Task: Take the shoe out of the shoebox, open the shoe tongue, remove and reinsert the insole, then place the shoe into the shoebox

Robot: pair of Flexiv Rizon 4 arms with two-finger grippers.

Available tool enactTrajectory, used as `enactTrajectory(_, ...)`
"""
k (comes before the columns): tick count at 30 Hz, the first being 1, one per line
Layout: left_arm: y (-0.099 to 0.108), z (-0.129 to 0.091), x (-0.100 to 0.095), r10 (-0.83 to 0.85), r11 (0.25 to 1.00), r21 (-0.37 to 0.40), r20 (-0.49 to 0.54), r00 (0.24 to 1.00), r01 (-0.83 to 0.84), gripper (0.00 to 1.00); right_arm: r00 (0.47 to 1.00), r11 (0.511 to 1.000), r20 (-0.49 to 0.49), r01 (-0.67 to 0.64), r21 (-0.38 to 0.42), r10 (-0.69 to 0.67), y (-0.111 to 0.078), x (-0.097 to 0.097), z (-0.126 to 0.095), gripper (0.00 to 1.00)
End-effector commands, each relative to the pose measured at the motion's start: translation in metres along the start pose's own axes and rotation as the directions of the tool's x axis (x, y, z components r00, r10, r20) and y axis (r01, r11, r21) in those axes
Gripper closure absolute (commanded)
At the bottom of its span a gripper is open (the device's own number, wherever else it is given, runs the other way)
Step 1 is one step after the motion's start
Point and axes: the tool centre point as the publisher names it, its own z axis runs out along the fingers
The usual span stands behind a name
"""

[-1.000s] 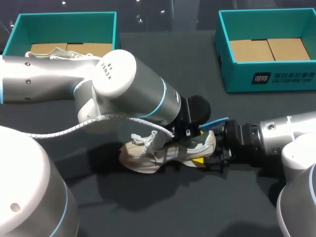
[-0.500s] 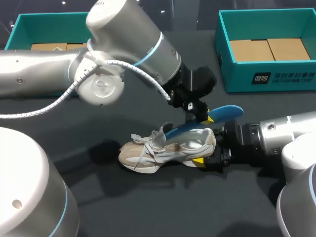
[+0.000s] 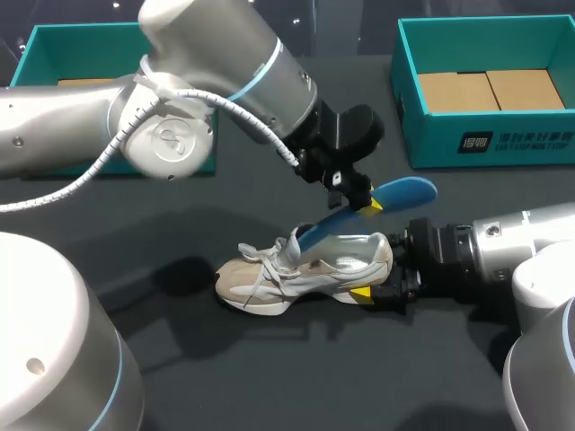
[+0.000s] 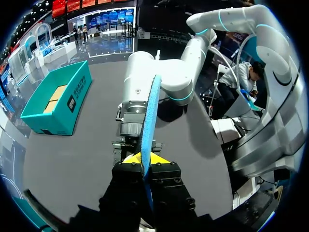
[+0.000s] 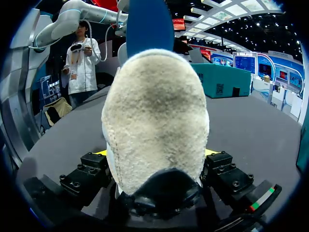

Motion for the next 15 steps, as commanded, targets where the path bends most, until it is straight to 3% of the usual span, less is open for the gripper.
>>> enactTrajectory(1,-0.011,-0.021,0.012,-0.046,0.991,0.130,0.047,0.998,0.039,1.00,1.000,1.000,0.001,0.000,0.005,0.000,0.001,0.001,0.000,1.00)
enactTrajectory(8,-0.056,-0.070,0.044,-0.091,0.935,0.348,0.065,0.994,0.062,1.00,1.000,1.000,0.001,0.000,0.005,0.000,0.001,0.001,0.000,1.00)
enactTrajectory(10,-0.067,-0.096,0.047,-0.158,0.898,0.414,-0.010,0.987,0.147,1.00,1.000,1.000,0.001,0.000,0.005,0.000,0.001,0.001,0.000,1.00)
enactTrajectory(15,-0.067,-0.096,0.047,-0.158,0.898,0.414,-0.010,0.987,0.147,1.00,1.000,1.000,0.001,0.000,0.005,0.000,0.001,0.001,0.000,1.00)
